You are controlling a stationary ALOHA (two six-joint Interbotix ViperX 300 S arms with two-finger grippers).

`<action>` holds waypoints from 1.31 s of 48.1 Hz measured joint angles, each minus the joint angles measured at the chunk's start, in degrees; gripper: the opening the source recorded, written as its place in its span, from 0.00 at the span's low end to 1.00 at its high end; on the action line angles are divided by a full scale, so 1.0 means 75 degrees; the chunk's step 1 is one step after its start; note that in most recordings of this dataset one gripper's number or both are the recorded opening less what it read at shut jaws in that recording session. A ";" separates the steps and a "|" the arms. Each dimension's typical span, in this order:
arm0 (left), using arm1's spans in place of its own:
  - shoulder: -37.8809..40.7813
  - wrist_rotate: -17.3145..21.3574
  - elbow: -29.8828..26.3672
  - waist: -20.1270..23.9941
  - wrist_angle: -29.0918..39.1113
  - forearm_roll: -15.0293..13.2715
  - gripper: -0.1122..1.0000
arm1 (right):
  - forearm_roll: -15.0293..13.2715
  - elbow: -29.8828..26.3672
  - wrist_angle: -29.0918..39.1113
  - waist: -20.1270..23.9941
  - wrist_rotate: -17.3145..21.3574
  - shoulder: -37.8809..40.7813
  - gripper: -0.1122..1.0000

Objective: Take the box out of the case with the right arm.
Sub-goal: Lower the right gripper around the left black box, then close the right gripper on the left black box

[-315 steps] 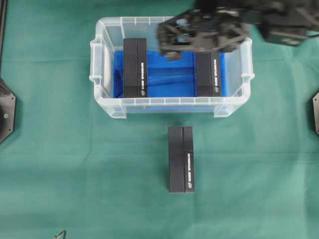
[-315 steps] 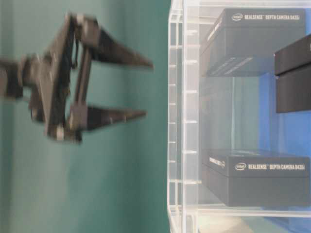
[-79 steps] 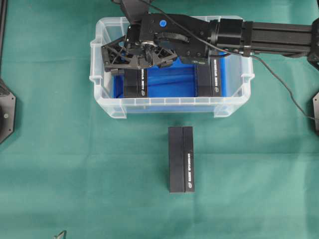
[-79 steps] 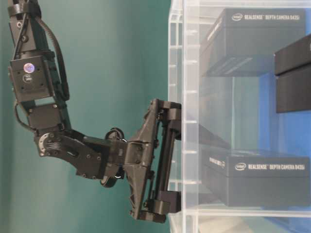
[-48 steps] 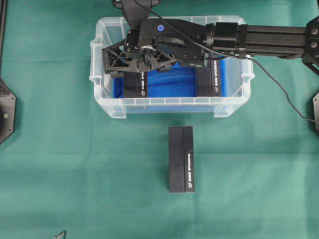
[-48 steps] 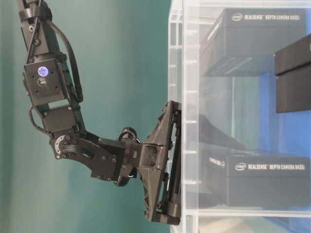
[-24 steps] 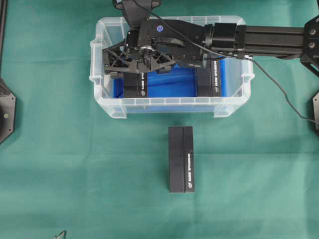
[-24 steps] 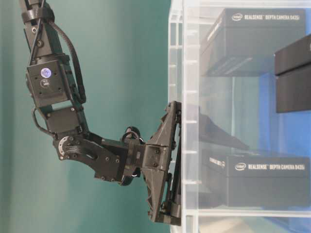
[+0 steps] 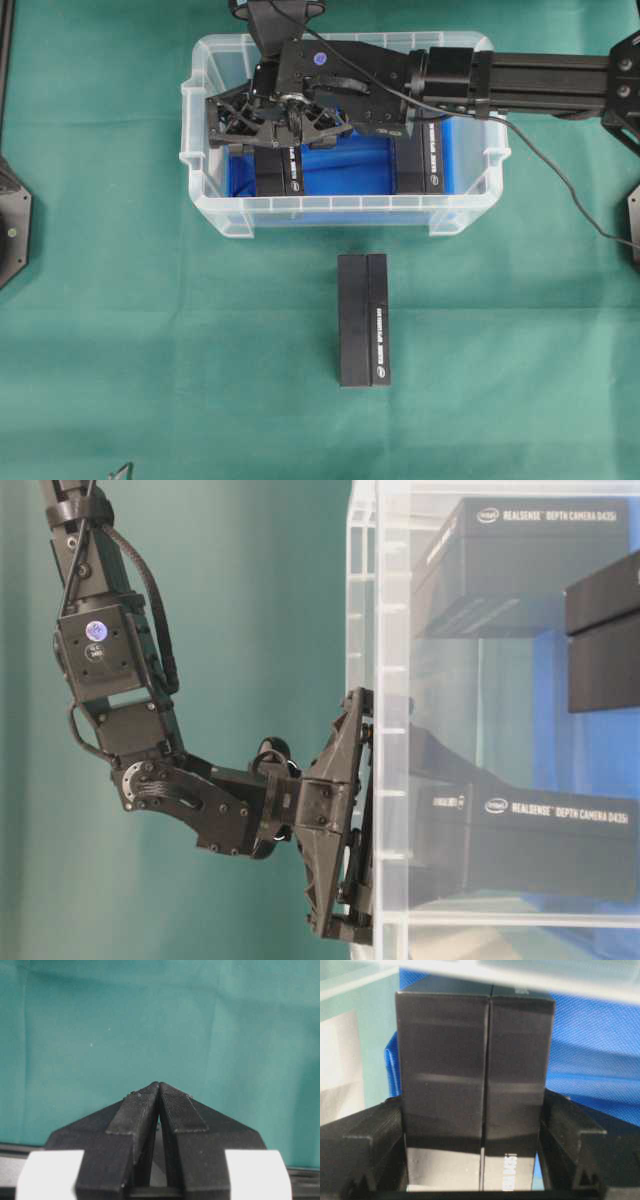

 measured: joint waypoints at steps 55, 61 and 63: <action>-0.0082 0.0012 0.0000 0.0000 0.0000 -0.0012 0.10 | -0.0246 -0.2355 0.2836 0.0141 0.0012 -0.0023 0.71; -0.0082 0.0012 0.0000 0.0000 0.0000 0.0000 0.10 | -0.0398 -0.3082 0.3574 0.0246 0.0012 -0.0035 0.71; -0.0082 0.0012 0.0000 0.0000 0.0012 0.0000 0.10 | -0.0434 -0.3281 0.3750 0.0270 0.0000 -0.0047 0.71</action>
